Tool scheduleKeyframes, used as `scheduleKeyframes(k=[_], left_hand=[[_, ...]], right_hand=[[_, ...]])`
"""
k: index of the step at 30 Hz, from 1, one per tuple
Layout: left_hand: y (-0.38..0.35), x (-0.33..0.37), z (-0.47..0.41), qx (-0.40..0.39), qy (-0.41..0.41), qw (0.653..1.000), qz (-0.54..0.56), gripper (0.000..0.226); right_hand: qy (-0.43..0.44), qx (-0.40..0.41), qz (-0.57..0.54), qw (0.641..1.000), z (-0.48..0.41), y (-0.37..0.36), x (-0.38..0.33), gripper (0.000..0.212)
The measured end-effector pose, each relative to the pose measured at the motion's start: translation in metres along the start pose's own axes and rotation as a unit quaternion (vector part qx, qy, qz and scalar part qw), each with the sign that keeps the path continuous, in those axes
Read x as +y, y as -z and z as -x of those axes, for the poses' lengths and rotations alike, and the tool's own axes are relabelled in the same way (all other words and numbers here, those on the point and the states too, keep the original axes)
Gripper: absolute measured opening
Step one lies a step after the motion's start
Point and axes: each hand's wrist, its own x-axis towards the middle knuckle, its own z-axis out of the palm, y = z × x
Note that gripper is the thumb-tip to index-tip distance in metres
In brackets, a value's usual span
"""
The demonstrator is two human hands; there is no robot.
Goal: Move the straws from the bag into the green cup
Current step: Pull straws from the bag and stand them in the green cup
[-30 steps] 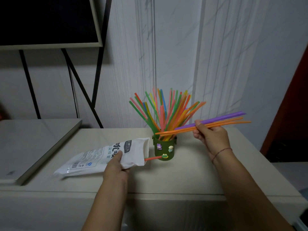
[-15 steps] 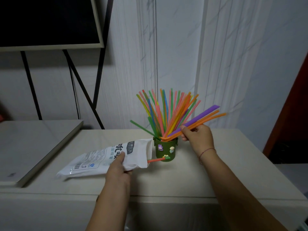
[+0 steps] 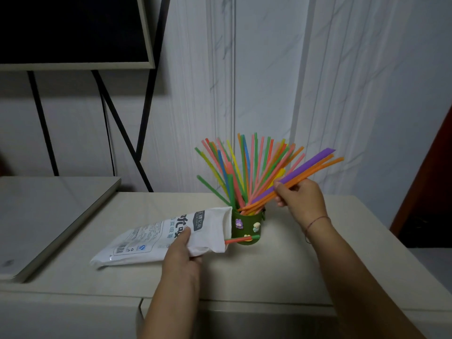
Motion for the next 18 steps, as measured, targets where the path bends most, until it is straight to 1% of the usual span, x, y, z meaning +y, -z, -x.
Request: scheduleKeyframes(k=[5, 12, 18], left_hand=[[-0.002, -0.003, -0.002, -0.005, 0.0, 1.0, -0.001, 0.05], [-0.005, -0.002, -0.001, 0.0, -0.003, 1.0, -0.004, 0.039], [-0.006, -0.003, 0.001, -0.011, 0.0, 1.0, 0.012, 0.047]], right_hand=[[0.004, -0.024, 0.035, 0.999, 0.0, -0.007, -0.002, 0.014], [-0.021, -0.049, 0.068, 0.996, 0.005, -0.029, 0.007, 0.018], [-0.058, -0.067, 0.076, 0.993, 0.012, -0.043, 0.017, 0.021]])
